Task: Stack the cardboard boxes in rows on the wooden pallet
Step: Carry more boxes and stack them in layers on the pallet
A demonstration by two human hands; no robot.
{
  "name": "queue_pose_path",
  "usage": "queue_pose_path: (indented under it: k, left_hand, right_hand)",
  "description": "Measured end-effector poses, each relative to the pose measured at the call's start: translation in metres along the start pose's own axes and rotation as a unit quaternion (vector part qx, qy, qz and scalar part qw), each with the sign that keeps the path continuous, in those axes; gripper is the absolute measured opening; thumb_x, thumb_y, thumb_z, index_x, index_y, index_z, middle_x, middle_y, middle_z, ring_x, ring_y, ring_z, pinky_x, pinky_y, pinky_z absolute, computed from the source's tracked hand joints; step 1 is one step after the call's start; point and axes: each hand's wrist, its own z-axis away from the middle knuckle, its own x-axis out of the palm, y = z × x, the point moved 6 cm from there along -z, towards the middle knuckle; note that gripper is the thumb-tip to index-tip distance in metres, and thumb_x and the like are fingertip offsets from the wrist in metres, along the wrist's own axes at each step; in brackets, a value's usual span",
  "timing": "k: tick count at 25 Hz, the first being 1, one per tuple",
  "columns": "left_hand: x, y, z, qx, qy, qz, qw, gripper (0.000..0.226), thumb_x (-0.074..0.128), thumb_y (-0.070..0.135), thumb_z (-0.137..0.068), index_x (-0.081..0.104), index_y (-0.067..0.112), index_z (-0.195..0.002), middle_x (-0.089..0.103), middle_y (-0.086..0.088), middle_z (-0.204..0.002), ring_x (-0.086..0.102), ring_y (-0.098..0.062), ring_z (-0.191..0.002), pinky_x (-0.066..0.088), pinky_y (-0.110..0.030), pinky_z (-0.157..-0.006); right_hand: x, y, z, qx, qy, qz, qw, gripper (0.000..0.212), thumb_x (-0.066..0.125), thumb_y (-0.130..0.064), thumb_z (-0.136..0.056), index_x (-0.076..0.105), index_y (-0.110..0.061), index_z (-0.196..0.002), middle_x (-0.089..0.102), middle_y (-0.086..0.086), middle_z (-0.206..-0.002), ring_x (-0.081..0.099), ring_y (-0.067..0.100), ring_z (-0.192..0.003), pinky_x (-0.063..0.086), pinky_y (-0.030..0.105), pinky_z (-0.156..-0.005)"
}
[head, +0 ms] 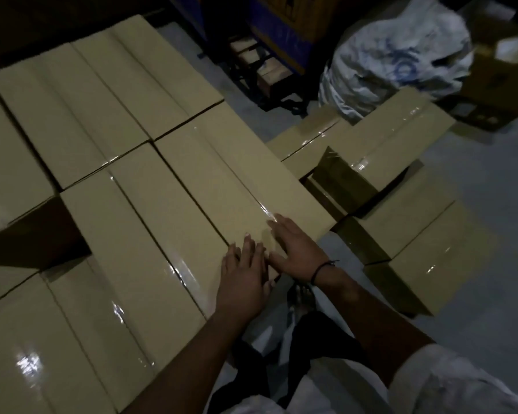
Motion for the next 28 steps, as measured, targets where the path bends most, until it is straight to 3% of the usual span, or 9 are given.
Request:
queue_pose_path:
  k: [4, 6, 8, 9, 13, 16, 20, 24, 28]
  left_hand:
    - [0.002, 0.045, -0.048, 0.051, -0.008, -0.048, 0.998, 0.086, 0.055, 0.051, -0.093, 0.014, 0.017, -0.16, 0.001, -0.013, -0.168, 0.007, -0.045, -0.151, 0.015, -0.054, -0.122]
    - [0.01, 0.069, -0.074, 0.072, -0.009, -0.067, 0.995, 0.085, 0.059, 0.051, -0.09, 0.023, 0.017, -0.158, 0.009, -0.015, -0.167, 0.014, -0.047, -0.149, 0.02, -0.055, -0.12]
    - [0.019, 0.088, -0.099, 0.063, -0.012, -0.072, 0.995, 0.084, 0.06, 0.051, -0.089, 0.024, 0.018, -0.158, 0.008, -0.014, -0.168, 0.014, -0.046, -0.149, 0.02, -0.055, -0.121]
    - [0.024, 0.097, -0.112, 0.054, -0.009, -0.071, 0.996, 0.085, 0.06, 0.051, -0.09, 0.022, 0.018, -0.159, 0.006, -0.013, -0.168, 0.013, -0.045, -0.15, 0.019, -0.055, -0.121]
    - [0.038, 0.136, -0.157, 0.017, 0.01, -0.074, 0.997, 0.087, 0.059, 0.053, -0.092, 0.02, 0.015, -0.16, -0.001, -0.012, -0.169, 0.004, -0.041, -0.153, 0.012, -0.055, -0.123]
    - [0.041, 0.145, -0.178, -0.026, 0.026, -0.084, 0.996, 0.091, 0.061, 0.057, -0.09, 0.023, 0.011, -0.159, -0.006, -0.014, -0.168, 0.0, -0.04, -0.154, 0.011, -0.056, -0.123]
    - [0.044, 0.145, -0.185, -0.075, 0.043, -0.101, 0.991, 0.098, 0.062, 0.058, -0.089, 0.018, 0.008, -0.16, -0.007, -0.015, -0.168, -0.003, -0.04, -0.154, 0.01, -0.056, -0.123]
    - [0.047, 0.149, -0.187, -0.077, 0.066, -0.1, 0.99, 0.097, 0.065, 0.053, -0.088, 0.021, 0.004, -0.159, 0.001, -0.017, -0.168, 0.0, -0.041, -0.154, 0.014, -0.058, -0.122]
    - [0.048, 0.151, -0.188, -0.102, 0.067, -0.078, 0.989, 0.097, 0.065, 0.054, -0.088, 0.021, 0.005, -0.159, -0.001, -0.015, -0.168, -0.002, -0.04, -0.154, 0.013, -0.058, -0.122]
  right_hand:
    - [-0.054, 0.067, -0.002, 0.074, 0.139, -0.069, 0.985, 0.058, 0.063, -0.026, -0.095, 0.046, -0.011, -0.148, 0.041, 0.009, -0.155, 0.036, 0.022, -0.144, 0.035, 0.041, -0.117]
    - [-0.078, 0.117, 0.0, 0.176, 0.195, -0.181, 0.948, 0.05, 0.059, -0.023, -0.1, 0.048, -0.008, -0.146, 0.047, 0.009, -0.151, 0.043, 0.022, -0.139, 0.034, 0.039, -0.117]
    - [-0.084, 0.172, -0.002, 0.3, 0.196, -0.298, 0.885, 0.045, 0.053, -0.026, -0.104, 0.05, -0.01, -0.145, 0.051, 0.006, -0.147, 0.046, 0.022, -0.136, 0.035, 0.034, -0.115]
    - [-0.08, 0.198, -0.007, 0.342, 0.179, -0.324, 0.864, 0.043, 0.05, -0.025, -0.105, 0.051, -0.009, -0.144, 0.052, 0.006, -0.146, 0.047, 0.023, -0.135, 0.035, 0.031, -0.112]
    - [-0.042, 0.276, -0.039, 0.401, 0.067, -0.322, 0.855, 0.036, 0.045, -0.015, -0.105, 0.058, 0.004, -0.132, 0.057, 0.013, -0.14, 0.05, 0.031, -0.131, 0.035, 0.032, -0.11]
    - [-0.011, 0.291, -0.064, 0.405, -0.068, -0.302, 0.86, 0.032, 0.04, -0.017, -0.105, 0.062, -0.003, -0.125, 0.058, 0.008, -0.126, 0.053, 0.025, -0.123, 0.035, 0.023, -0.092]
    - [0.036, 0.297, -0.089, 0.409, -0.19, -0.261, 0.854, 0.041, 0.037, -0.018, -0.107, 0.05, 0.001, -0.141, 0.05, 0.017, -0.146, 0.045, 0.031, -0.136, 0.035, 0.029, -0.107]
    - [0.073, 0.295, -0.11, 0.394, -0.249, -0.316, 0.826, 0.054, 0.03, -0.038, -0.109, 0.036, -0.005, -0.152, 0.038, 0.013, -0.157, 0.037, 0.029, -0.142, 0.027, 0.037, -0.119]
    - [0.064, 0.284, -0.11, 0.391, -0.272, -0.33, 0.815, 0.058, 0.029, -0.043, -0.108, 0.035, -0.007, -0.153, 0.04, 0.011, -0.156, 0.039, 0.028, -0.141, 0.028, 0.037, -0.119]
